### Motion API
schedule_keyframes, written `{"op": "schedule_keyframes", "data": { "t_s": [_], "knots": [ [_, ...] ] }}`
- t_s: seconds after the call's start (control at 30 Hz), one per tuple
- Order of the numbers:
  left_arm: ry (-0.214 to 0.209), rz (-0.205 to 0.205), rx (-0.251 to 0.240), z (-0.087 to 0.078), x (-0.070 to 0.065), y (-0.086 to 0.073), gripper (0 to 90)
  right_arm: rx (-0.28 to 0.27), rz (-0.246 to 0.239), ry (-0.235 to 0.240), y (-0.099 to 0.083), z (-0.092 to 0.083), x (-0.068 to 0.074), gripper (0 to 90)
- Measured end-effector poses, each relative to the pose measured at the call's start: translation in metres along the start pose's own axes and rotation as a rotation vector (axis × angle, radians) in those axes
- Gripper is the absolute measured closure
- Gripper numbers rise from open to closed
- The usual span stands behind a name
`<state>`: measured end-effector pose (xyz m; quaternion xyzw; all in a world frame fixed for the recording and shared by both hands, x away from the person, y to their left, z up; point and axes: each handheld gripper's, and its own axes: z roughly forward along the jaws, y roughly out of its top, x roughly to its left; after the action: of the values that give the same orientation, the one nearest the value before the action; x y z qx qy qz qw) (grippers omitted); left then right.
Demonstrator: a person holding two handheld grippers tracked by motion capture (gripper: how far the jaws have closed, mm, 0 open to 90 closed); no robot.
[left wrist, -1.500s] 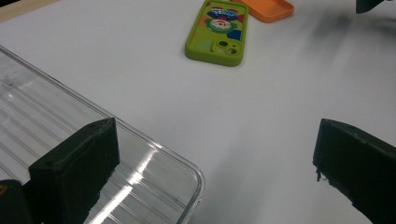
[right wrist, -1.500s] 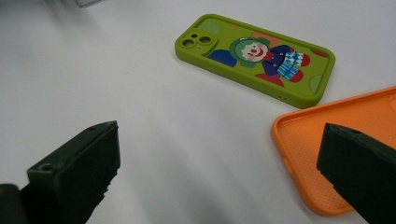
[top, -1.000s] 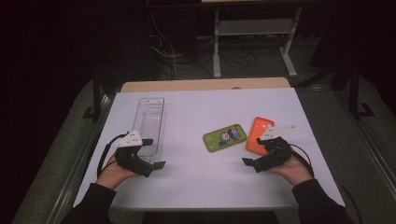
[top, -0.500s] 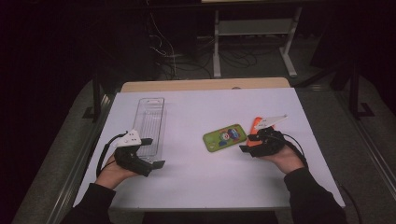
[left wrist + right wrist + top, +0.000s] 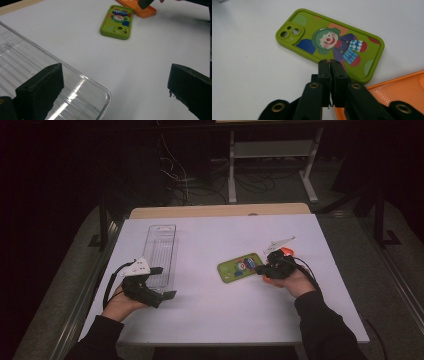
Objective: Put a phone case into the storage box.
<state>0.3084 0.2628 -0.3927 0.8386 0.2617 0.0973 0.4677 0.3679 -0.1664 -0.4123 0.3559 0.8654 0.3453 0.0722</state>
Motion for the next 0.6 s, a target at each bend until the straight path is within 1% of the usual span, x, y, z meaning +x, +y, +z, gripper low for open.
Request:
{"op": "schedule_keyframes", "data": {
  "t_s": [0.07,0.2,0.23,0.27,0.3,0.4,0.6],
  "knots": [
    [0.0,0.002,0.001,0.0,0.0,0.0,0.1,0.004,-0.001,0.0,0.0,0.003,-0.001,88.3],
    [0.0,0.001,0.001,0.0,0.0,0.0,0.1,0.032,0.004,-0.004,-0.002,0.008,-0.003,88.4],
    [0.001,0.001,0.002,0.0,0.0,0.0,0.1,0.032,0.004,-0.004,-0.002,0.008,-0.003,88.4],
    [0.002,0.01,0.01,0.0,0.001,0.0,0.1,0.045,-0.001,-0.013,-0.003,0.01,-0.003,88.4],
    [0.002,0.008,0.006,0.001,0.0,0.0,0.1,0.047,0.007,-0.014,-0.003,0.011,-0.003,88.4],
    [0.001,0.007,0.008,0.001,0.0,0.0,0.1,0.055,0.007,-0.023,-0.004,0.013,-0.003,88.5],
    [0.002,0.004,0.006,0.001,0.0,0.0,0.1,0.082,-0.002,-0.043,-0.007,0.019,-0.004,88.5]
  ]
}}
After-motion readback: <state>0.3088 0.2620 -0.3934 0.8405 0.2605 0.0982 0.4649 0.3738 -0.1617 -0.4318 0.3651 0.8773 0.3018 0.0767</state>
